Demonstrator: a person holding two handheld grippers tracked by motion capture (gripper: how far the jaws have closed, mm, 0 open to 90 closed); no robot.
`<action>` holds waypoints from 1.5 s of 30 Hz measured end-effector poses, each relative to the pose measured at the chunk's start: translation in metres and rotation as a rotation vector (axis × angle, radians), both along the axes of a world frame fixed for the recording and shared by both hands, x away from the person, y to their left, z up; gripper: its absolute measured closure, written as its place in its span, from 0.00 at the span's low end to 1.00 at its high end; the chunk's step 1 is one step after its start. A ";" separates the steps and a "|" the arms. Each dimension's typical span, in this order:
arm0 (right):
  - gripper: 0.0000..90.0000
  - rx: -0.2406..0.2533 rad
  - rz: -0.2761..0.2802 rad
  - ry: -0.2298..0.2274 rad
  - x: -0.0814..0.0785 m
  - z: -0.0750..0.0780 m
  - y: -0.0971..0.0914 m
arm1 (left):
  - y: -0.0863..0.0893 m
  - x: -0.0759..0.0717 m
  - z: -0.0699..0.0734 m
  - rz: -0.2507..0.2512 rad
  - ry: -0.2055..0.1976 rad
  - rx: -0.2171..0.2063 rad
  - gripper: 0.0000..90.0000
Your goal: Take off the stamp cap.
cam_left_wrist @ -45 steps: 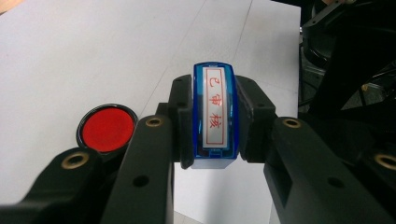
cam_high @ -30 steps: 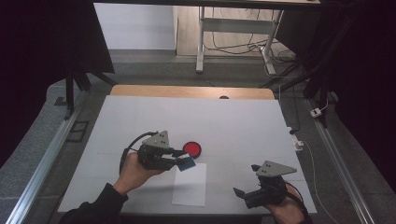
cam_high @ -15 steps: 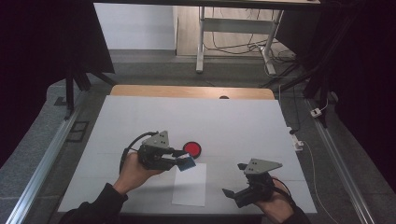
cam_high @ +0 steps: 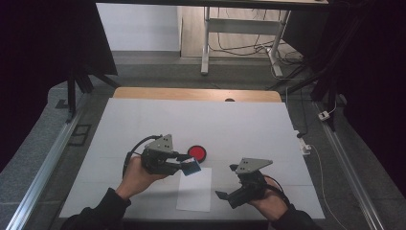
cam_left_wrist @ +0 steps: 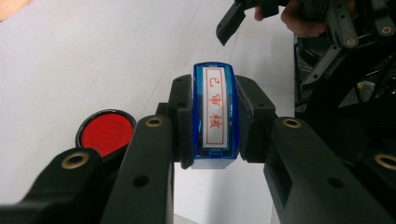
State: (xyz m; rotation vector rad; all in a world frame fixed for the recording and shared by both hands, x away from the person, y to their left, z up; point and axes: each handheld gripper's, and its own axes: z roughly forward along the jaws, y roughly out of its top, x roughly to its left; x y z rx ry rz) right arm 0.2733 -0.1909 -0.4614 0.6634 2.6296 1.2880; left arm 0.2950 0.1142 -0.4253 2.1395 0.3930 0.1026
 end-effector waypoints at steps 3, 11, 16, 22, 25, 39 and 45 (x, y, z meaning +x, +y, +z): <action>0.00 0.001 0.006 0.001 0.003 -0.001 0.004 | 0.000 0.000 0.000 -0.002 -0.002 0.002 0.78; 0.00 0.002 0.020 0.006 0.006 0.000 0.010 | 0.000 -0.001 0.001 -0.005 -0.005 -0.001 0.78; 0.00 0.018 0.035 0.010 0.009 0.001 0.015 | 0.000 -0.001 0.001 -0.008 -0.007 -0.001 0.78; 0.00 0.019 0.050 0.014 0.013 0.001 0.022 | 0.001 -0.001 0.002 -0.011 -0.011 -0.002 0.78; 0.00 0.014 0.056 0.012 0.014 0.001 0.025 | 0.002 -0.001 0.002 -0.013 -0.010 -0.005 0.78; 0.00 0.029 0.092 0.009 0.021 0.000 0.035 | 0.003 0.000 0.002 -0.026 -0.009 -0.008 0.78; 0.00 0.034 0.123 0.013 0.024 0.000 0.042 | 0.003 0.000 0.002 -0.039 -0.012 -0.010 0.78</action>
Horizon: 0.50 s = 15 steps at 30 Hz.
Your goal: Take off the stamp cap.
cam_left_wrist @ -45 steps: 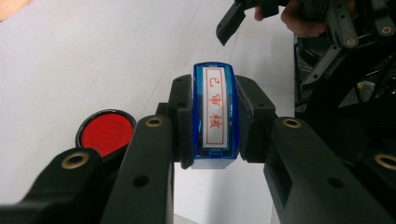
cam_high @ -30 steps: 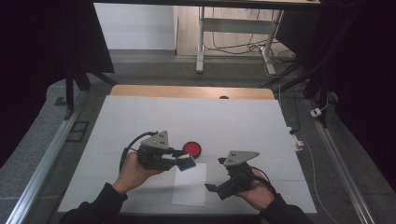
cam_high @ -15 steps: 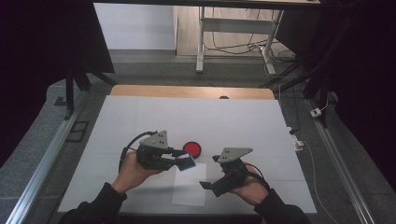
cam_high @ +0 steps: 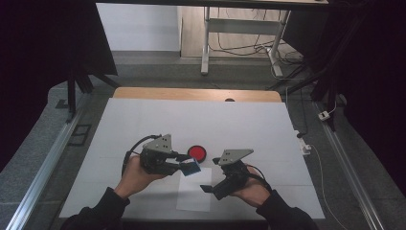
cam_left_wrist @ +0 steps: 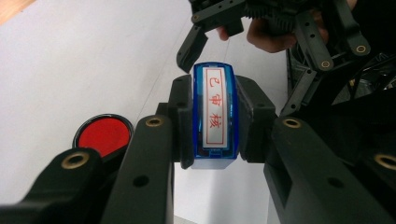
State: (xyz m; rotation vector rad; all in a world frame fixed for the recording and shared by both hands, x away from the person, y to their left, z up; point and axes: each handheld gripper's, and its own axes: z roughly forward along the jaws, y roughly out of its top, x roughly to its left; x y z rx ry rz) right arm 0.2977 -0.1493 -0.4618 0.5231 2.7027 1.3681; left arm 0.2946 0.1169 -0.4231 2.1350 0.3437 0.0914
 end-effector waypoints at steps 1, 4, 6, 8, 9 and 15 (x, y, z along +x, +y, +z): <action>0.00 0.004 0.005 0.002 0.000 0.000 0.001 | 0.000 0.000 0.000 -0.005 0.000 -0.003 0.78; 0.00 0.016 0.030 -0.002 0.002 0.000 0.005 | 0.000 0.000 0.000 -0.013 -0.002 -0.007 0.78; 0.00 0.027 0.050 -0.005 0.004 0.001 0.008 | 0.001 0.000 0.000 -0.023 -0.002 -0.017 0.78; 0.00 0.032 0.066 0.000 0.005 0.000 0.011 | 0.001 0.000 0.000 -0.030 -0.006 -0.018 0.78; 0.00 0.034 0.076 -0.002 0.005 0.000 0.012 | 0.001 0.000 0.000 -0.035 -0.009 -0.019 0.78; 0.14 0.055 0.138 0.015 0.010 -0.003 0.019 | 0.001 0.000 0.000 -0.057 -0.017 -0.026 0.78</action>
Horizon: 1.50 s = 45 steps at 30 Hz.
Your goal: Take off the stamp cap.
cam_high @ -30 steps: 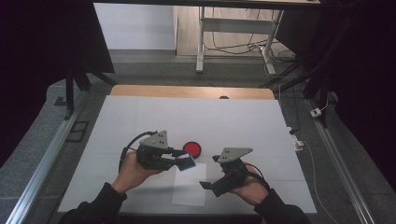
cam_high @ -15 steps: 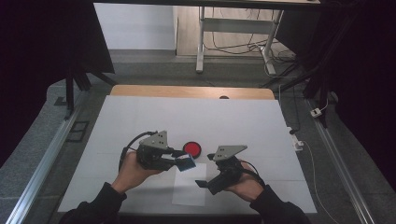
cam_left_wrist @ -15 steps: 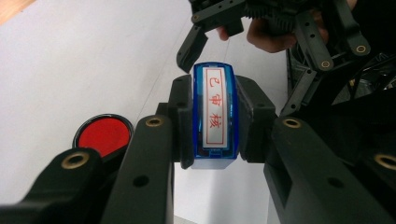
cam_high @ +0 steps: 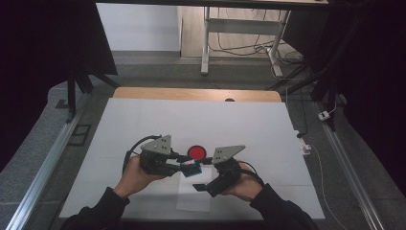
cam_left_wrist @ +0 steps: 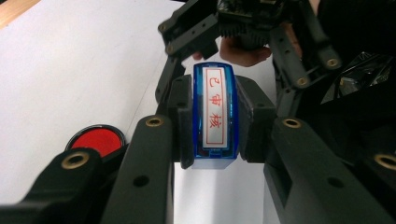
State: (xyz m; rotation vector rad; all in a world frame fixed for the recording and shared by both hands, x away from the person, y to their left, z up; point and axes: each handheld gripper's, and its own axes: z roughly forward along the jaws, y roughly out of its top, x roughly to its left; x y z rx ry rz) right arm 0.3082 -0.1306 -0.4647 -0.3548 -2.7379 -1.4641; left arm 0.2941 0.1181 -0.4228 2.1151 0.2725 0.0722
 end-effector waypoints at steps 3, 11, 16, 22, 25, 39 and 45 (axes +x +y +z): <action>0.26 0.009 0.030 0.008 0.002 0.000 0.002 | 0.000 0.000 0.000 -0.001 0.004 -0.010 0.78; 0.52 0.028 0.110 0.013 0.008 -0.001 0.005 | 0.001 -0.001 0.000 -0.021 -0.003 -0.021 0.78; 0.63 0.045 0.133 0.012 0.010 0.000 0.005 | 0.001 -0.001 0.000 -0.024 -0.005 -0.029 0.78; 0.70 0.073 0.159 0.035 0.014 0.000 0.003 | 0.002 -0.001 0.000 -0.039 -0.017 -0.037 0.78; 0.71 0.084 0.173 0.037 0.015 -0.001 0.003 | 0.002 -0.001 0.000 -0.044 -0.017 -0.050 0.78; 0.76 0.137 0.216 0.072 0.020 0.001 0.000 | 0.007 -0.002 0.001 -0.068 -0.053 -0.092 0.79; 0.77 0.128 0.179 0.156 0.023 -0.001 0.000 | 0.006 -0.005 0.001 -0.057 -0.093 -0.065 0.79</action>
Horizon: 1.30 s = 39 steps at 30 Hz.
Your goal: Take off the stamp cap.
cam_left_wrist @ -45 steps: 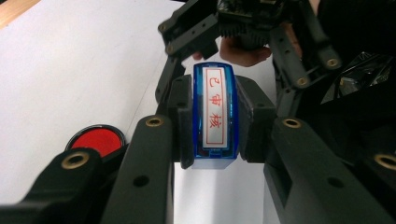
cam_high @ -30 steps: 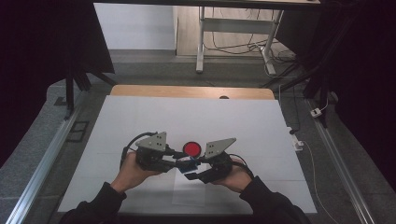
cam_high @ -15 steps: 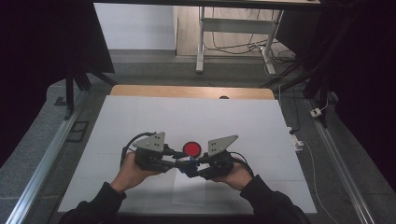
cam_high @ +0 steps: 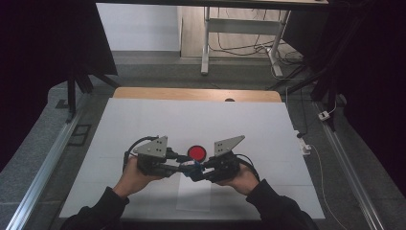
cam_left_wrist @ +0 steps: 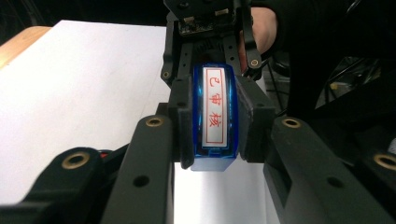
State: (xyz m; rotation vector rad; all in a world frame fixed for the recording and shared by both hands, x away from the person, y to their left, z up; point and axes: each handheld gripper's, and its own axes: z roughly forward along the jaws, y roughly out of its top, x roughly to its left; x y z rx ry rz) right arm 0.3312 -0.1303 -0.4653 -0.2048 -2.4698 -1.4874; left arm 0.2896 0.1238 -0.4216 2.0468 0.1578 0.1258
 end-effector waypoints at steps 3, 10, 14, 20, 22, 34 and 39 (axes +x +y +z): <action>0.77 -0.032 -0.032 0.021 0.001 -0.001 0.001 | 0.001 -0.001 0.001 0.028 -0.017 0.010 0.79; 0.77 -0.072 -0.070 -0.061 -0.003 0.002 0.000 | 0.004 0.001 0.001 0.043 0.022 -0.011 0.79; 0.77 -0.091 -0.097 -0.097 -0.006 0.004 -0.001 | 0.004 0.002 0.001 0.063 0.036 -0.006 0.79; 0.76 -0.120 -0.122 -0.132 -0.011 0.006 -0.003 | 0.006 0.004 0.001 0.095 0.057 -0.007 0.79; 0.76 -0.134 -0.142 -0.146 -0.013 0.008 -0.004 | 0.007 0.004 0.001 0.106 0.061 -0.003 0.78; 0.76 -0.176 -0.224 -0.223 -0.025 0.016 -0.014 | 0.009 0.008 -0.002 0.154 0.088 0.011 0.78; 0.76 -0.184 -0.246 -0.218 -0.028 0.018 -0.021 | 0.009 0.009 -0.003 0.165 0.093 0.020 0.78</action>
